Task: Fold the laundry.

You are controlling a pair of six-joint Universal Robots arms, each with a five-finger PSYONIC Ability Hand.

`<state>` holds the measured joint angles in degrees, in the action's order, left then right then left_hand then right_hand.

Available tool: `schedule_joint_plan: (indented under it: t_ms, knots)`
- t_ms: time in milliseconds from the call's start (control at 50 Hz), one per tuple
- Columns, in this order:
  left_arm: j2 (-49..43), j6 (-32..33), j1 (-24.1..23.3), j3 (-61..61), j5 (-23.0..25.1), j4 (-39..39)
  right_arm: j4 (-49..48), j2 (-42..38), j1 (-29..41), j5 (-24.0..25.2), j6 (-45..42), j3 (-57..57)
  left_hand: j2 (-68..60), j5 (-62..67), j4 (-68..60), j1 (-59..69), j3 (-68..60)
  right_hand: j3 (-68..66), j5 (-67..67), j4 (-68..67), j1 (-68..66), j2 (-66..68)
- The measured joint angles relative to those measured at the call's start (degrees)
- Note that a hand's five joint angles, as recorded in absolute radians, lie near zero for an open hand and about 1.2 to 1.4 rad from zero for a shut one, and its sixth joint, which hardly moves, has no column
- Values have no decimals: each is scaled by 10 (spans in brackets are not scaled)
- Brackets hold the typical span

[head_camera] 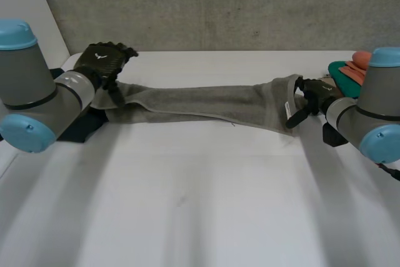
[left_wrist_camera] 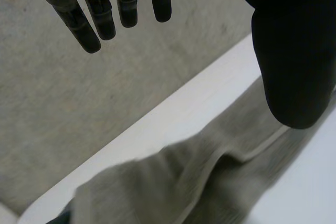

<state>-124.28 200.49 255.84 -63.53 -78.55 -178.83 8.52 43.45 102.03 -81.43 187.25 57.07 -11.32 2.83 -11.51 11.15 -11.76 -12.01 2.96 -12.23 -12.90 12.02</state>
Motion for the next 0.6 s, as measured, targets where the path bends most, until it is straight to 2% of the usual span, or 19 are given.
schedule_joint_plan:
  t_ms: [100, 180, 200, 220, 240, 260, 380, 560, 600]
  knots:
    - [-33, 59, 34, 25, 9, 9, 21, -22, 4, 1, 51, -23, 0, 0, 0, 0, 0, -37, 27, -33, -23, 37]
    - [-70, 100, 55, 50, 19, 19, 22, -39, 10, 3, 86, -36, 0, 0, 0, 0, 0, -270, 261, -264, -271, 268]
    - [-80, 109, 59, 57, 21, 23, 21, -42, 11, 4, 94, -37, 0, 0, 0, 0, 0, -395, 385, -390, -395, 399]
    - [-86, 114, 61, 61, 22, 25, 20, -42, 12, 4, 98, -38, 0, 0, 0, 0, 0, -395, 385, -390, -395, 399]
    - [-92, 120, 62, 65, 23, 28, 18, -43, 12, 5, 104, -38, 0, 0, 0, 0, 0, -490, 482, -487, -485, 504]
    - [-100, 127, 65, 70, 24, 32, 17, -43, 13, 6, 111, -38, -2, 0, -2, 2, -1, -537, 527, -536, -516, 543]
    - [-132, 161, 71, 85, 22, 40, 11, -19, 9, 11, 131, -16, -23, 12, -20, 21, -18, -556, 540, -560, -516, 552]
    - [-164, 209, 75, 98, 15, 4, 3, 60, -14, 31, 129, 47, -168, 155, -168, 181, -164, -556, 544, -560, -516, 552]
    - [-171, 216, 75, 104, 14, -3, 3, 74, -19, 41, 128, 57, -245, 224, -239, 256, -235, -556, 544, -560, -516, 552]
